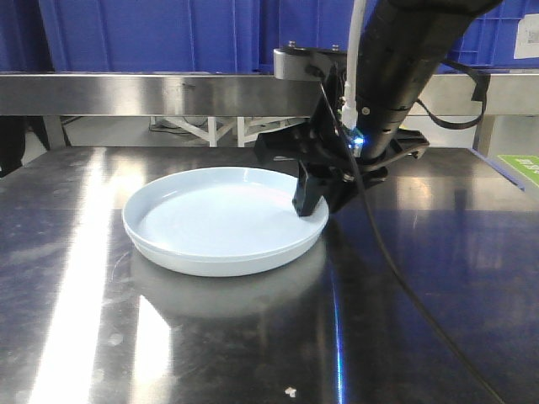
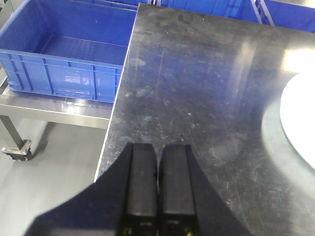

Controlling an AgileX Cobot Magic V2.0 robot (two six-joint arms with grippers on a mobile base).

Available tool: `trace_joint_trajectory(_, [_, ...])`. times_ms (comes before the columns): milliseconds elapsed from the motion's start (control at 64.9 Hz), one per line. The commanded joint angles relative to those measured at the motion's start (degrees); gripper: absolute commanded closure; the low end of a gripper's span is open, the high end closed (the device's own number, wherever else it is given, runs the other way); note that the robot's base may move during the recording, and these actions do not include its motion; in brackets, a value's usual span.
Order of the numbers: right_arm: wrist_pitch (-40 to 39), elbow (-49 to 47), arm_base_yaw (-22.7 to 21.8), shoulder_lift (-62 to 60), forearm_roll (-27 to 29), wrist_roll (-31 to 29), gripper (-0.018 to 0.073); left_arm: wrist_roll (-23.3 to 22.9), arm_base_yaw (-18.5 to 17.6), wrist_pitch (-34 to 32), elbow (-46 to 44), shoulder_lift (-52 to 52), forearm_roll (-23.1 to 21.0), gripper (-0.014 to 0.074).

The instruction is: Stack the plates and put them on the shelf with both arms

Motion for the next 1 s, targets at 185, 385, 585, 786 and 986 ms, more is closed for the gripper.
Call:
trace_joint_trajectory(185, [-2.37,-4.80,-0.05,-6.63,-2.61,-0.67,0.0538,-0.57,0.17,-4.57,-1.62,-0.15,0.00,0.0507])
trace_joint_trajectory(385, [-4.95,-6.08,-0.16,-13.02,-4.20,-0.67,0.0537,-0.57,0.17,-4.57,-1.62,-0.15,0.00,0.0507])
trace_joint_trajectory(585, [-7.33,-4.34,-1.02,-19.58,-4.76,-0.67,0.0537,-0.57,0.17,-4.57,-1.62,-0.15,0.00,0.0507])
trace_joint_trajectory(786, [-12.40,4.28,-4.82,-27.77,-4.76,-0.67,0.0537,-0.57,0.17,-4.57,-1.62,-0.15,0.00,0.0507])
trace_joint_trajectory(986, [-14.89,13.91,-9.90,-37.06,-4.76,-0.67,0.0537,-0.57,0.17,-4.57,-1.62,-0.15,0.00,0.0507])
